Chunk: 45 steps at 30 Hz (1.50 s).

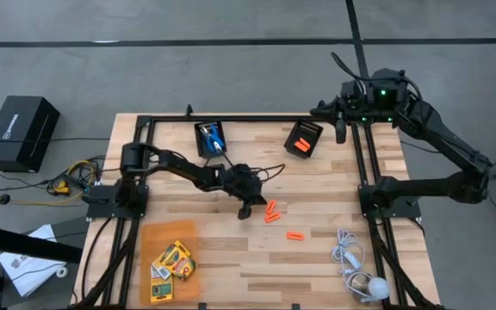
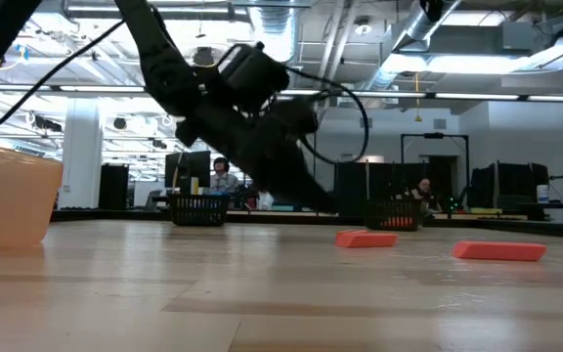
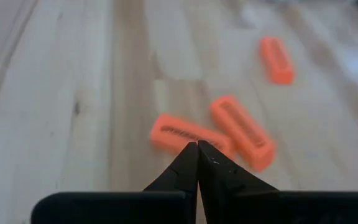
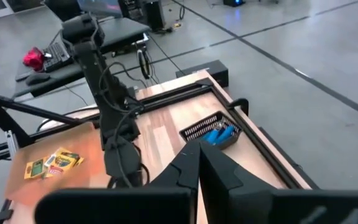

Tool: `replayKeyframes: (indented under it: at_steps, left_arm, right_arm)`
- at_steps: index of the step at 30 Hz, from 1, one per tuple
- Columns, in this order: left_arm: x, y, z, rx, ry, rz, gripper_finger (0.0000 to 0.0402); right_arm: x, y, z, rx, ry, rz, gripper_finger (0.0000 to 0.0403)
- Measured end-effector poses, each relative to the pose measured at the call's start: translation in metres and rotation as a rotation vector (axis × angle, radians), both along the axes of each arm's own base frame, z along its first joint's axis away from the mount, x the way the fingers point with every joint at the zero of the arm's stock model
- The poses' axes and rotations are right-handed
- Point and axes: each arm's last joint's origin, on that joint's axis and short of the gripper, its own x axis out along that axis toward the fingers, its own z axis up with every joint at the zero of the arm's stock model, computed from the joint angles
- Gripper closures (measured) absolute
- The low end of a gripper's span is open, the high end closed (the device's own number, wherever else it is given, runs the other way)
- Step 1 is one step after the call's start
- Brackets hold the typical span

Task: Pick & Place School Supplies
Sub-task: Put the orange eraser into the right black bin

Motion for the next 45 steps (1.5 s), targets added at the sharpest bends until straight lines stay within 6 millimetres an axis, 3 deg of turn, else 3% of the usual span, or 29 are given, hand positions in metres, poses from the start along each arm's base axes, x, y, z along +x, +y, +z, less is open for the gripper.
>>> replayKeyframes:
  at_steps: [3,9,26,36,45]
  left_arm:
    - [0.000,0.004,-0.007,0.008,0.009,0.021,0.0400]
    - [0.004,0.009,-0.001,0.013,-0.064,0.032,0.0400]
    - [0.005,0.001,0.000,-0.002,-0.078,-0.009,0.0400]
    - [0.011,-0.001,-0.022,-0.037,-0.036,-0.009,0.0400]
    - [0.023,0.001,-0.012,-0.034,-0.080,-0.007,0.0400]
  right_arm:
    - [0.001,0.002,-0.001,0.008,0.012,0.011,0.0403]
    - [0.002,0.005,-0.002,0.012,0.017,0.028,0.0403]
    - [0.005,0.003,-0.003,0.019,0.020,0.026,0.0403]
    - [0.007,0.006,-0.002,0.017,0.014,0.043,0.0403]
    - [0.007,0.007,-0.002,0.017,0.014,0.046,0.0403]
